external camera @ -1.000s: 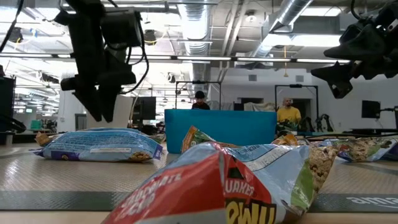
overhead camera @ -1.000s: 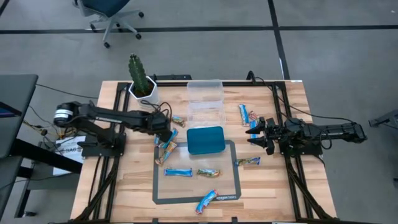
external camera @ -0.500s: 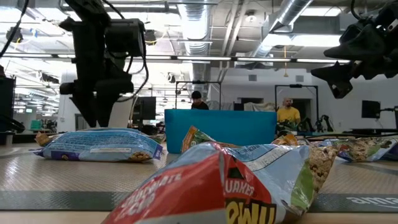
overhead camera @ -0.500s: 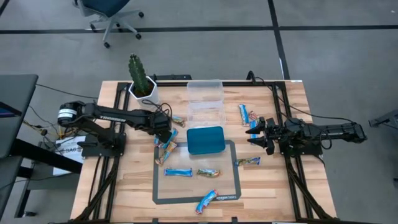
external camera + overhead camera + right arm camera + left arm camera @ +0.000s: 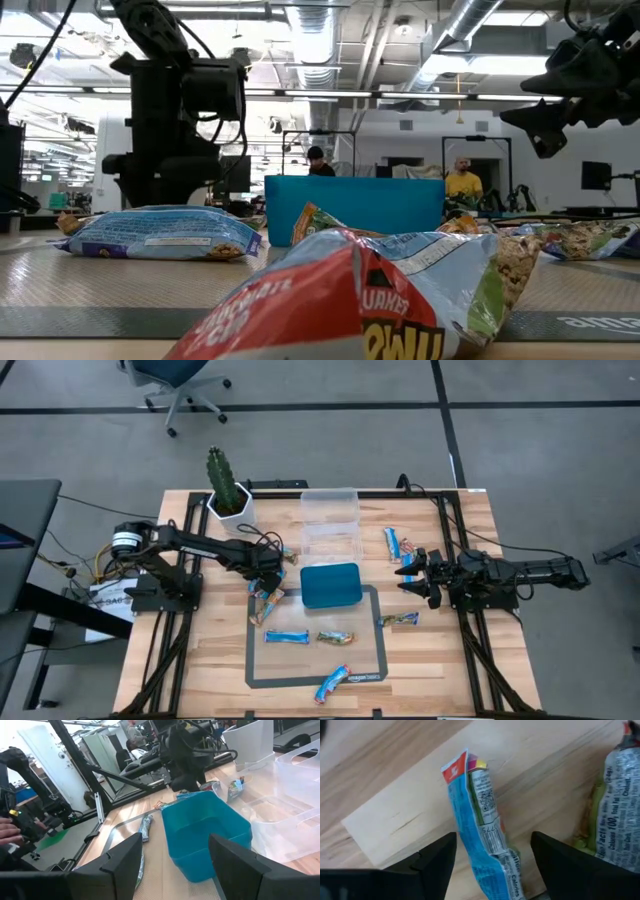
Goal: Pick and place Granola Bars by type
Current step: Put the red granola bar into the top transparent bin
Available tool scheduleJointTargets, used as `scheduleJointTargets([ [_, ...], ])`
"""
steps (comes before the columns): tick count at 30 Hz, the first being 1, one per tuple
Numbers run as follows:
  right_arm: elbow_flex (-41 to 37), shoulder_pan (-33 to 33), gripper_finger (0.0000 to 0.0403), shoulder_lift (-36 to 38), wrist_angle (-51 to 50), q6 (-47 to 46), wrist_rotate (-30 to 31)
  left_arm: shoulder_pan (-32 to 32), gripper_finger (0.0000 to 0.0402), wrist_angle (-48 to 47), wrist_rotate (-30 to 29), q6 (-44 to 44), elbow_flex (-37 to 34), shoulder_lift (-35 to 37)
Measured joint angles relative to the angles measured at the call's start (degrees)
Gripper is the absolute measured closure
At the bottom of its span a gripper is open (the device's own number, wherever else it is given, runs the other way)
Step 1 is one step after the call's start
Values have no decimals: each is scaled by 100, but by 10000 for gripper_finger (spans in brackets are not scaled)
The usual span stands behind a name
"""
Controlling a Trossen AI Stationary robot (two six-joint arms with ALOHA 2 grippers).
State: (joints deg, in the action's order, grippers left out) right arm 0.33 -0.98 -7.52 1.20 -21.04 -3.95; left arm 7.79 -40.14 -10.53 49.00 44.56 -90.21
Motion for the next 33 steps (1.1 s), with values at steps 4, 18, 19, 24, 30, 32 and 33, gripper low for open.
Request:
scheduleJointTargets([
  [4, 1, 0, 182, -1, 0, 0, -3, -4, 174, 28, 0, 2, -5, 0],
  [18, 1, 0, 182, -1, 3, 0, -4, -20, 301, 89, 158, -5, -9, -5],
  [19, 1, -1, 182, -1, 3, 0, -4, -20, 305, 99, 166, -23, -9, -5],
  [24, 1, 0, 182, -1, 4, 0, -6, -20, 314, 162, 184, -36, -22, 19],
  [30, 1, -1, 182, -1, 3, 0, -6, -13, 315, 266, -123, -38, -38, 291],
  [32, 1, -1, 182, -1, 4, 0, -6, -13, 315, 280, -267, -35, -38, 444],
  [33, 1, 1, 182, -1, 4, 0, -6, -13, 315, 318, -326, -36, -38, 547],
])
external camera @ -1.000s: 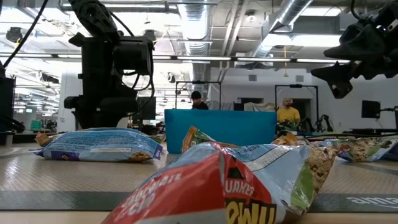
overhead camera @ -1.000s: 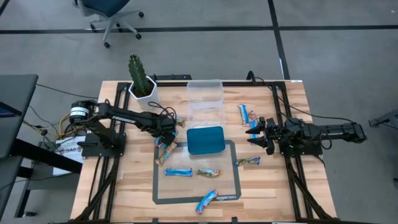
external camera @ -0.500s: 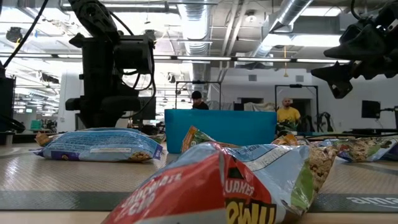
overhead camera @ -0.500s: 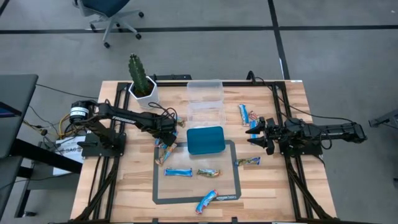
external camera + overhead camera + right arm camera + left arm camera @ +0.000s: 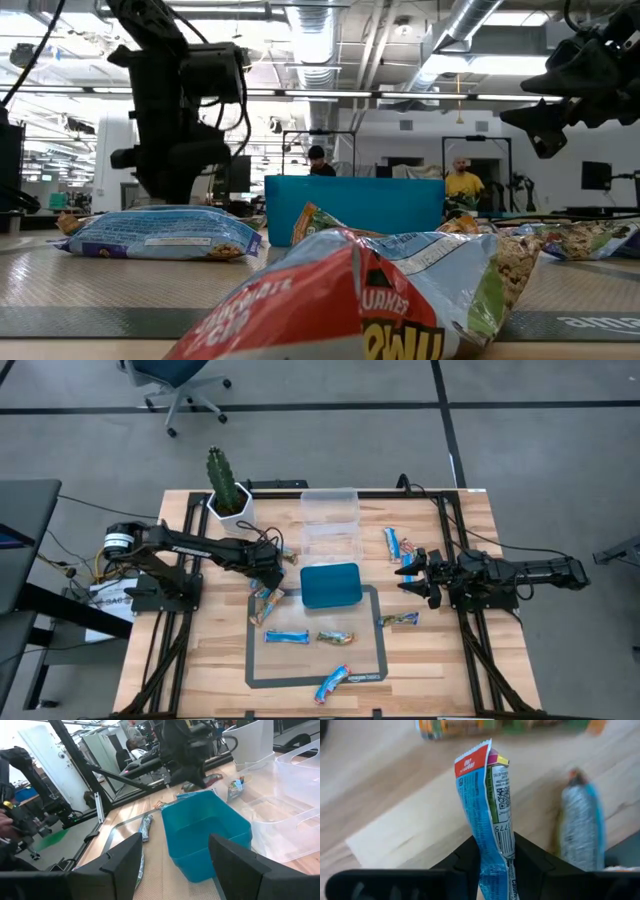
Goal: Pick and place Granola Bars by type
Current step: Put the red granola bar into the top transparent bin
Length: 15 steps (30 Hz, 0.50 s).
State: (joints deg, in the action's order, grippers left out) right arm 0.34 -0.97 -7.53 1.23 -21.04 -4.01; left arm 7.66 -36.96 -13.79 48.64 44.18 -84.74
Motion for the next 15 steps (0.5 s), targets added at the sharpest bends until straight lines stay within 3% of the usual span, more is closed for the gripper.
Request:
scheduleJointTargets([
  [15, 0, 0, 182, 2, -1, 0, -2, 0, 315, 2030, -1404, -350, 11, 1811],
])
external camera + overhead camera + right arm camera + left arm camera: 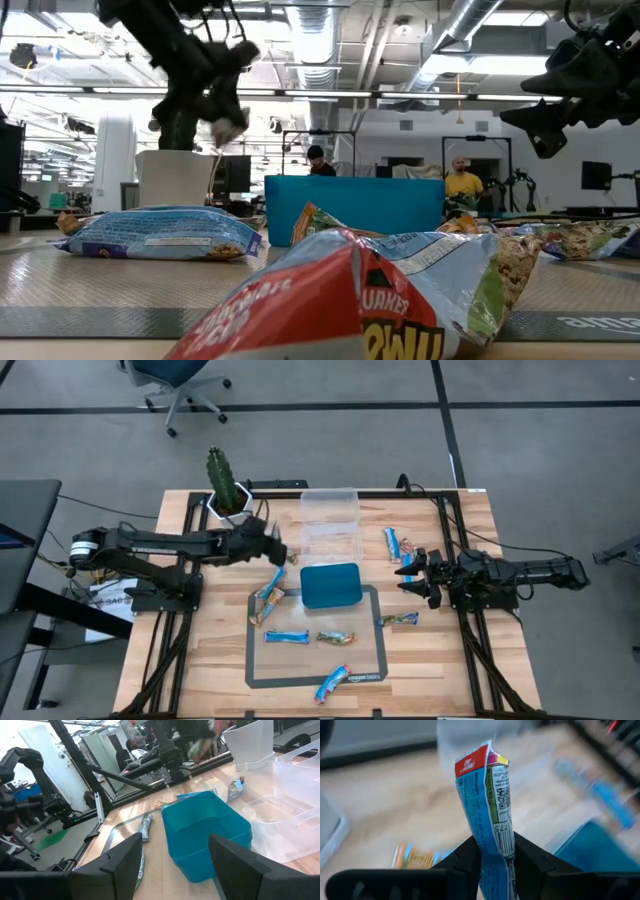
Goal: Pick and place Granola Bars by type
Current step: Put the red granola bar into the top transparent bin
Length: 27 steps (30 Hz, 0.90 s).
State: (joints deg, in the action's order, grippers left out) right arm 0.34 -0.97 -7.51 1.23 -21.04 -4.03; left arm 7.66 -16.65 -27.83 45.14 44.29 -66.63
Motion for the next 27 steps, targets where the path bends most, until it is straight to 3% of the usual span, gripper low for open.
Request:
scheduleJointTargets([
  [7, 0, 0, 182, -1, 1, 0, 0, 0, 315, 1197, -489, -579, 9, 456],
  [17, 0, -2, 182, -2, -1, 0, 0, 192, 315, 2081, -297, -980, 16, 253],
  [21, 0, -2, 182, 0, -1, 0, 0, 350, 315, 2084, 60, -1490, 454, -164],
  [27, 0, -2, 182, -2, -1, 0, 2, 730, 315, 1777, 497, -2376, 1692, -1068],
])
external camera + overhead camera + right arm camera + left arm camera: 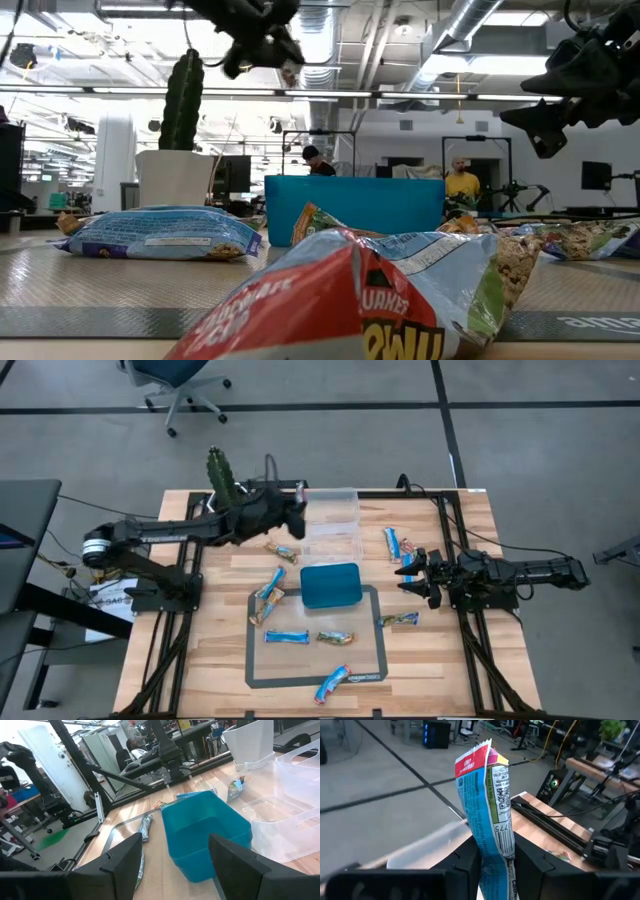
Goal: Pick and place Granola Bars by type
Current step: Put the red granola bar into the top transparent bin
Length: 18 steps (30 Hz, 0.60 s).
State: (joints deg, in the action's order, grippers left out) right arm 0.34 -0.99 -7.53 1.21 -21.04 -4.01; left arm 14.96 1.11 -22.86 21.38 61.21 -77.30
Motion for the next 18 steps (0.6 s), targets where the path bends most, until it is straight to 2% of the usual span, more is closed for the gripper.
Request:
scheduleJointTargets([
  [5, 0, 0, 182, 2, 2, 0, 0, 478, 315, -879, 537, -333, 1398, -953],
  [10, 0, 0, 182, 0, 2, 0, 0, 945, 315, -2386, 996, -871, 3077, -2103],
  [14, 0, 2, 182, 1, 0, 0, -1, 1161, 315, -3369, 1110, -1405, 4239, -2971],
  [18, 0, 2, 182, 2, 0, 0, -2, 1279, 315, -4253, 1177, -1737, 5103, -3692],
])
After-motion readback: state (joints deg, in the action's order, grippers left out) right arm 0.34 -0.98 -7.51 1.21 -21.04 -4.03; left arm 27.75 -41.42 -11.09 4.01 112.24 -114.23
